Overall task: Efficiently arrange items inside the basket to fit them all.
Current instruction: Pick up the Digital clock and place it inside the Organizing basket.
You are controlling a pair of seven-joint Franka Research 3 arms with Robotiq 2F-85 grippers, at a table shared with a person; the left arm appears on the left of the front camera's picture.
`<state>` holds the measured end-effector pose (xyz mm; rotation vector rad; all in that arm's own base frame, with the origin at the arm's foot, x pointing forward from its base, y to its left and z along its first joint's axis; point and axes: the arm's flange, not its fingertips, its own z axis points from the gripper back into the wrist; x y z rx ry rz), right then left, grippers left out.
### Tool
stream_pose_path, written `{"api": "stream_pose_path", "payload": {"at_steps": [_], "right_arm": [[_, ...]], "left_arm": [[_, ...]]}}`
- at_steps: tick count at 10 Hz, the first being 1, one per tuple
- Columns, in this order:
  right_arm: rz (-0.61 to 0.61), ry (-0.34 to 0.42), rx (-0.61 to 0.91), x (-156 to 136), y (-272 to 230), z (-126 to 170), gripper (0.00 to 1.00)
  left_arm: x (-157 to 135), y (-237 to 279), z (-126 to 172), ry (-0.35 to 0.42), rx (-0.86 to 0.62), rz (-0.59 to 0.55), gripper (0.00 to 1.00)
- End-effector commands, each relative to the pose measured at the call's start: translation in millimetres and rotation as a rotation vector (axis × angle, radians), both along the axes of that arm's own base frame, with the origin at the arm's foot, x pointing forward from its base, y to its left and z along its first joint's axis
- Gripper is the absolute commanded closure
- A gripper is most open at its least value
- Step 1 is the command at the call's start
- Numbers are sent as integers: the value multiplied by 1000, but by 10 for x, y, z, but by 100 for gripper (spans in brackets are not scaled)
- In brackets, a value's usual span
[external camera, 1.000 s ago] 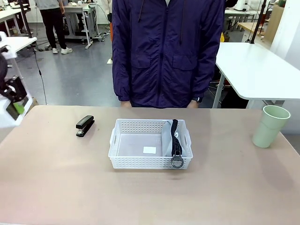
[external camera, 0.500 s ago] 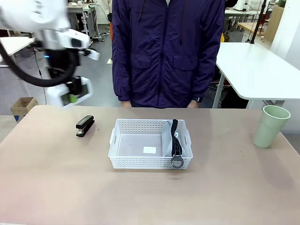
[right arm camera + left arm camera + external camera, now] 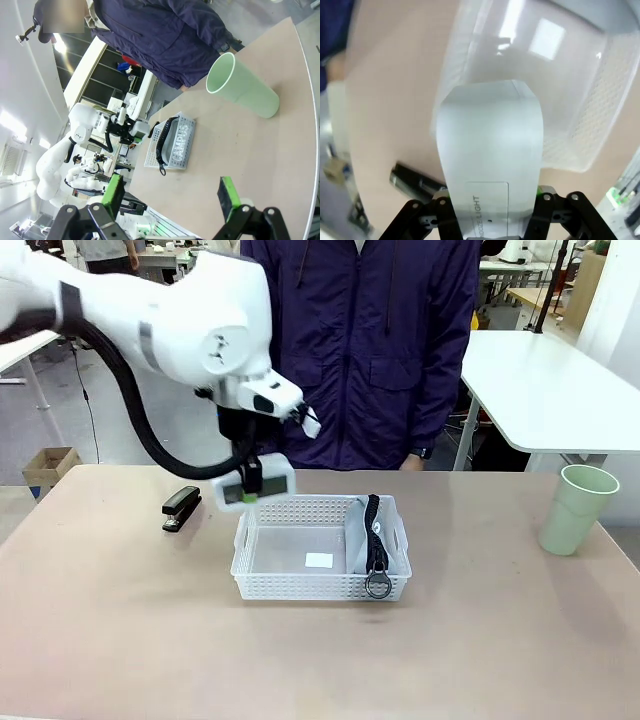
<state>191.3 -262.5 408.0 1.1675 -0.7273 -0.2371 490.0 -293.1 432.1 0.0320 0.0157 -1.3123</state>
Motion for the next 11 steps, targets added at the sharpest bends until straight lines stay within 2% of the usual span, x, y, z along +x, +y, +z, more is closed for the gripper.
{"api": "stream_pose_path", "payload": {"at_steps": [1, 3, 5, 7, 8, 10, 11], "right_arm": [[-3, -35, -4, 17, -3, 19, 0], [-3, -35, -4, 17, -3, 19, 0], [-3, -35, -4, 17, -3, 19, 0], [-3, -35, -4, 17, -3, 19, 0], [-3, -35, -4, 17, -3, 19, 0], [-3, -35, -4, 17, -3, 19, 0], [-3, -35, -4, 17, -3, 19, 0]], "left_arm": [[-159, -47, -105, 71, -64, -157, 48], [-346, -261, -223, 19, -66, -212, 48], [-404, -391, -294, -21, -58, -225, 48], [-348, -442, -370, -11, -46, -187, 48], [-275, -459, -444, 22, -70, -164, 48], [-255, -526, -665, 70, -53, -143, 48], [-179, -544, -771, 71, -40, -115, 48]]}}
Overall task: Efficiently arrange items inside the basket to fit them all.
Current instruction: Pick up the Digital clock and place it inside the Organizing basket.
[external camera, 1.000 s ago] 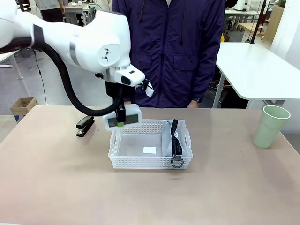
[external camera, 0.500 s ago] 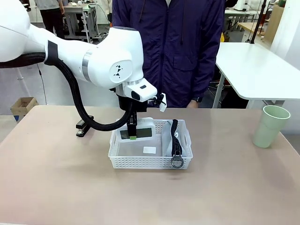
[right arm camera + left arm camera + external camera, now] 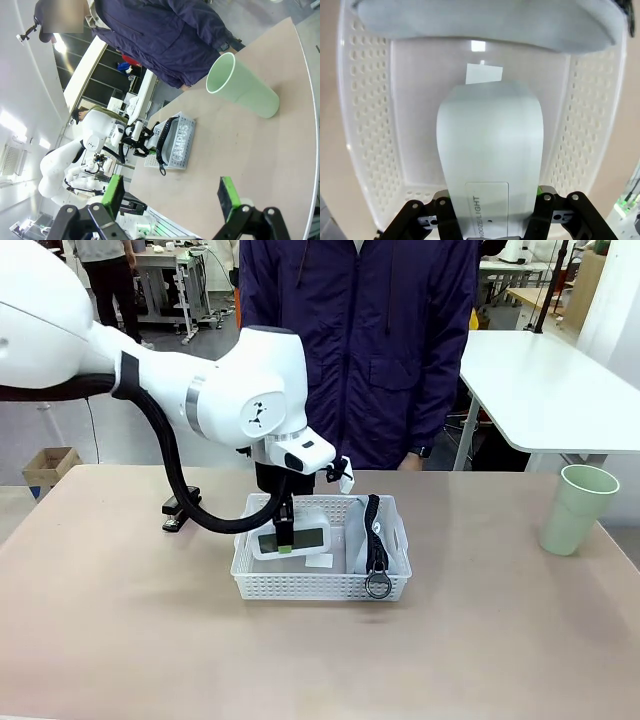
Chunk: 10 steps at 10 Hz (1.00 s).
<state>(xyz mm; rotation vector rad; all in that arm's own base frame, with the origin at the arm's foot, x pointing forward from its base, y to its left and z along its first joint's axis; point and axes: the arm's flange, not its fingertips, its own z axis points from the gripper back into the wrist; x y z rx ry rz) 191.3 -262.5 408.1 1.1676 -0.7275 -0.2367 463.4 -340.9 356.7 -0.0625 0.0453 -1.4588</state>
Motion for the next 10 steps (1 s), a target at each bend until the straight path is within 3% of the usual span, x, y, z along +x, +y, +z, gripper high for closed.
{"api": "stream_pose_path", "payload": {"at_steps": [1, 3, 7, 8, 10], "right_arm": [[-3, -35, -4, 17, -2, 18, 0], [-3, -35, -4, 17, -2, 18, 0], [-3, -35, -4, 17, -2, 18, 0], [-3, -35, -4, 17, -2, 18, 0], [-3, -35, -4, 17, -2, 18, 0]], "left_arm": [[171, -72, -80, -14, 11, 57, 48], [211, -96, -132, -44, 43, 70, 48], [196, -110, -200, -29, 88, 39, 48], [194, -117, -215, -19, 108, 9, 0], [188, -116, -223, -11, 109, -1, 0]]}}
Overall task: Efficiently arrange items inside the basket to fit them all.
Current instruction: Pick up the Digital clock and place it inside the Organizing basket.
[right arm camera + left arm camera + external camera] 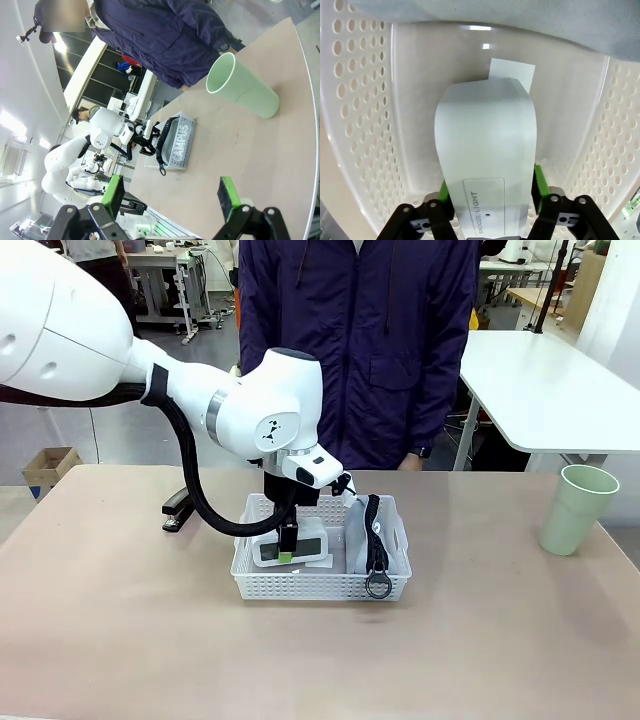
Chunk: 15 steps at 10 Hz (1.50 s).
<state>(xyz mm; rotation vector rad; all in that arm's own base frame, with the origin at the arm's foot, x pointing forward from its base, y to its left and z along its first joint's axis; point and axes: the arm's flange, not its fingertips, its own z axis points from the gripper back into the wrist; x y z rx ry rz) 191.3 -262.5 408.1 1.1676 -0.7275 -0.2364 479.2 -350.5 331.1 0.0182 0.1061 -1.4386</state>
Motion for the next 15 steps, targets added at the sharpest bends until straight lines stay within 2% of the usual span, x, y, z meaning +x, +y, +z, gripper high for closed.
{"api": "stream_pose_path", "payload": {"at_steps": [1, 3, 4, 5, 7, 9, 11, 13, 14, 15], "right_arm": [[-3, -35, -4, 17, -2, 18, 0], [-3, -35, -4, 17, -2, 18, 0], [-3, -35, -4, 17, -2, 18, 0], [-3, -35, -4, 17, -2, 18, 0], [-3, -35, -4, 17, -2, 18, 0], [-3, -35, -4, 17, -2, 18, 0], [-3, -35, -4, 17, -2, 18, 0], [-3, -35, -4, 17, -2, 18, 0], [-3, -35, -4, 17, -2, 18, 0], [-3, -35, -4, 17, -2, 18, 0]], "left_arm": [[26, -13, 32, -3, 17, -19, 0], [29, 22, 157, -10, -13, -16, 0], [-14, 49, 315, -18, -42, -25, 0], [-59, 88, 544, -30, -73, -37, 0], [-172, 339, 1181, -78, -169, -31, 0], [-365, 983, 1917, -96, -339, 4, 0], [-598, 1903, 2355, -111, -498, 161, 0], [-917, 3042, 2446, -32, -665, 412, 0], [-1069, 3562, 2401, 31, -865, 453, 0], [-1158, 4093, 2281, 145, -1157, 457, 0]]}}
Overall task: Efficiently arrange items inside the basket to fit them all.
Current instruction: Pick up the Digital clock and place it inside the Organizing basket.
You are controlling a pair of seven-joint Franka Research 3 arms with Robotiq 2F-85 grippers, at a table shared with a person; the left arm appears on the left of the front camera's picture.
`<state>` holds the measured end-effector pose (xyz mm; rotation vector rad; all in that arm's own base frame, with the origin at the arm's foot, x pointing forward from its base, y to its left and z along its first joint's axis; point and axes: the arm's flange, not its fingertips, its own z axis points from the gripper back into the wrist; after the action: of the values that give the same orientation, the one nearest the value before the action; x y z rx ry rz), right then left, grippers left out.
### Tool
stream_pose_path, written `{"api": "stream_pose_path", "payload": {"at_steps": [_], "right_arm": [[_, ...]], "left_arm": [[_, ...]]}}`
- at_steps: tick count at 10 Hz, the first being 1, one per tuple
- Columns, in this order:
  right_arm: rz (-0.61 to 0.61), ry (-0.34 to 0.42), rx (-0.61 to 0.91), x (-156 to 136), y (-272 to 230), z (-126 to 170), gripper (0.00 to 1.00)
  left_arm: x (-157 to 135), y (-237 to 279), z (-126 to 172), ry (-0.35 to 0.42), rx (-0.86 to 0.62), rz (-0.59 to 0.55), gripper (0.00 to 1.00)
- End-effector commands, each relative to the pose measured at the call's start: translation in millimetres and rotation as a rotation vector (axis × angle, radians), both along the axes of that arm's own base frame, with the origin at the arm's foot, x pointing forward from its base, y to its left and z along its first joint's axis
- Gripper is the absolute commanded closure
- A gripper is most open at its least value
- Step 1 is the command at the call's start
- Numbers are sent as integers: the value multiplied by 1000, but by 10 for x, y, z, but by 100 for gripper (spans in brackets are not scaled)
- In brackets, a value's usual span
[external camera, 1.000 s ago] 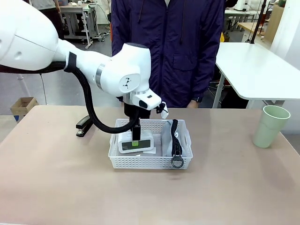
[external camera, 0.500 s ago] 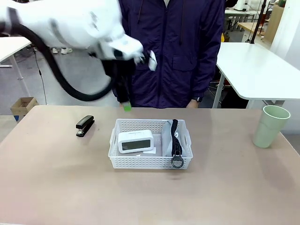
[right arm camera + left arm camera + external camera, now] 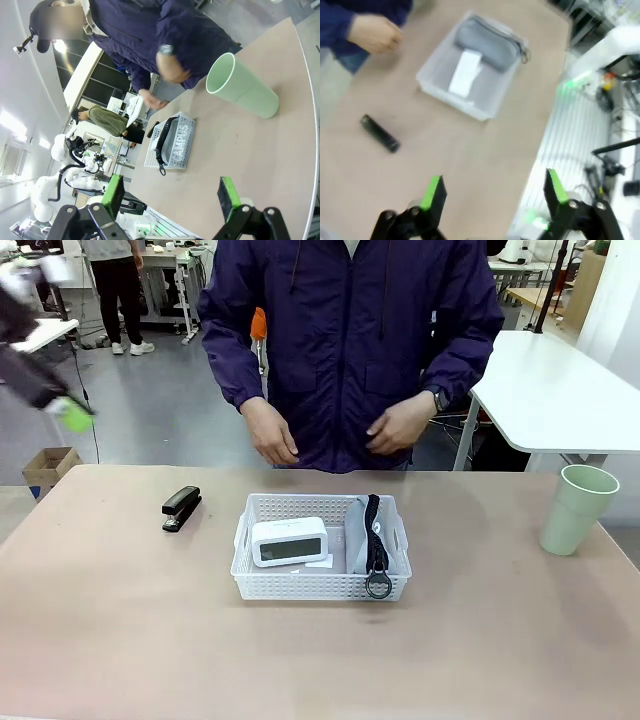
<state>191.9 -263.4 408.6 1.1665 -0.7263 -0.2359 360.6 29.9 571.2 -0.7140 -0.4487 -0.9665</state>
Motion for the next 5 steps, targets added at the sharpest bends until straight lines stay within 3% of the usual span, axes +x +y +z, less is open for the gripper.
{"api": "stream_pose_path", "payload": {"at_steps": [1, 2, 3, 5], "right_arm": [[-4, -36, -3, 11, 7, 13, 0], [-4, -36, -3, 11, 7, 13, 0], [-4, -36, -3, 11, 7, 13, 0], [-4, -36, -3, 11, 7, 13, 0]], "left_arm": [[23, 750, -334, 130, -520, 144, 0], [0, 1147, -628, 267, -678, 221, 0], [-22, 1365, -850, 330, -792, 277, 0], [-74, 1694, -1142, 355, -935, 404, 0]]}}
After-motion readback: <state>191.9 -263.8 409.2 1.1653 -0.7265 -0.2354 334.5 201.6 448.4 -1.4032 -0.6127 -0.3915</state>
